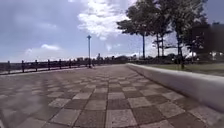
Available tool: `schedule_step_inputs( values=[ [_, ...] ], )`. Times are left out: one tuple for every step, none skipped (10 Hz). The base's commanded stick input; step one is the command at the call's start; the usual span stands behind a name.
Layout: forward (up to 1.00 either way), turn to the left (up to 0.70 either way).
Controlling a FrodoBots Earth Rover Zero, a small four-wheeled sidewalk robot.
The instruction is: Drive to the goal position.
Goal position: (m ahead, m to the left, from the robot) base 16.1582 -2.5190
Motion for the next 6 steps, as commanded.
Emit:
schedule_step_inputs(
  values=[
    [0.45, 0.0],
    [0.45, 0.0],
    [0.45, 0.0],
    [0.45, 0.0],
    [0.45, 0.0],
    [0.45, 0.0]
  ],
)
